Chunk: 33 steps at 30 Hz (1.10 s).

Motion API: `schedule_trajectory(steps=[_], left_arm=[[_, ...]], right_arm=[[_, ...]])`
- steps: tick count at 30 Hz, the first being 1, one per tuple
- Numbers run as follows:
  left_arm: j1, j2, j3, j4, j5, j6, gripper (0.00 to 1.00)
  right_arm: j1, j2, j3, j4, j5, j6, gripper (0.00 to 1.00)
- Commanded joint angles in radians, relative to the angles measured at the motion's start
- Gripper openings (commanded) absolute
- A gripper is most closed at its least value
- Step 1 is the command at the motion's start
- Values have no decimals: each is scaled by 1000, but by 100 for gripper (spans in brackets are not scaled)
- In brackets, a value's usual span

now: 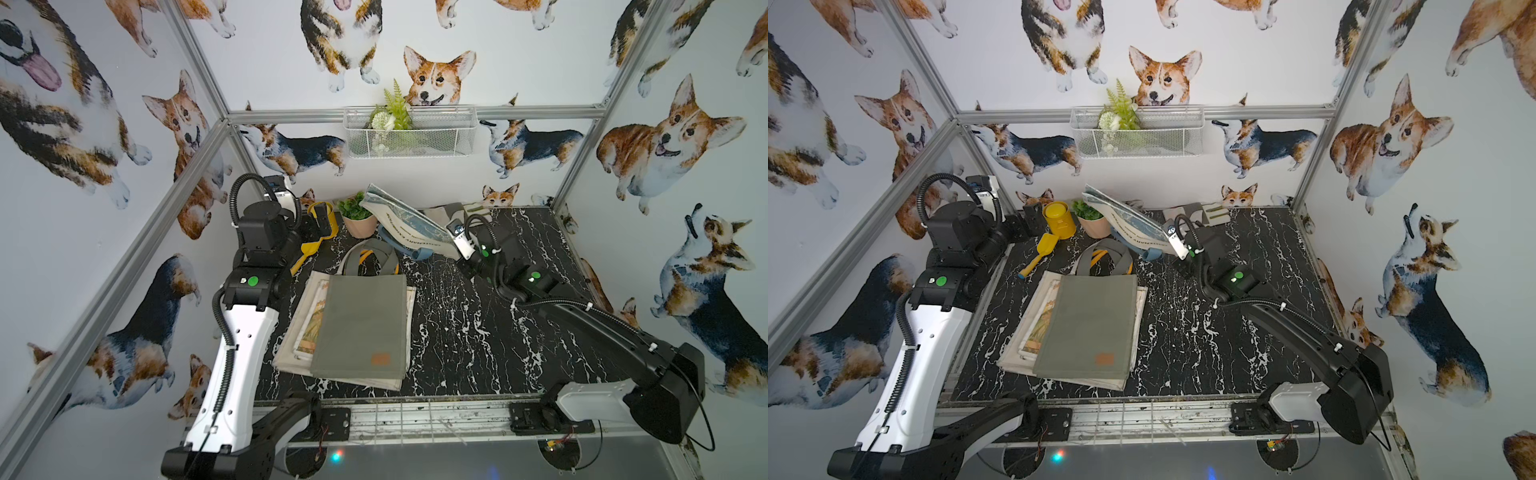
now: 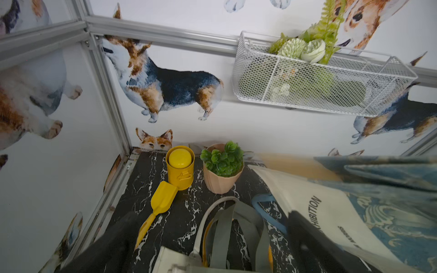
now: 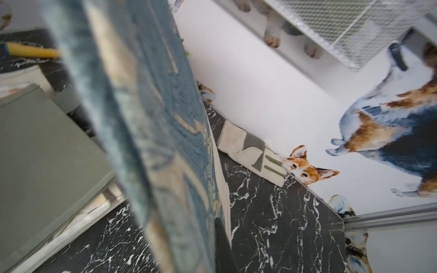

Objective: Put away the canvas bag
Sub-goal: Place the canvas bag at the center of the board.

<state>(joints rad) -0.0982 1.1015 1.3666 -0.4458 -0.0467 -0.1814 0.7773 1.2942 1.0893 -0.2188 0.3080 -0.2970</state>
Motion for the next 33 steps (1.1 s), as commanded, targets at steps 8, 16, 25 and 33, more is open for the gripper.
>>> schedule_trajectory(steps=[8,16,25,33], left_arm=[[15,-84,-161,-180,-88,-66,100],[28,-93,-188,-294,-26,-61,100],[39,-25,-269,-318,145,-82,100],[39,144,-297,-244,301,-73,100]], right_arm=[[307,116,-246,275,184,49,0],[322,131,-206,40,-84,165,27],[326,89,-234,-78,-392,143,67],[164,6,-236,-178,-500,336,76]])
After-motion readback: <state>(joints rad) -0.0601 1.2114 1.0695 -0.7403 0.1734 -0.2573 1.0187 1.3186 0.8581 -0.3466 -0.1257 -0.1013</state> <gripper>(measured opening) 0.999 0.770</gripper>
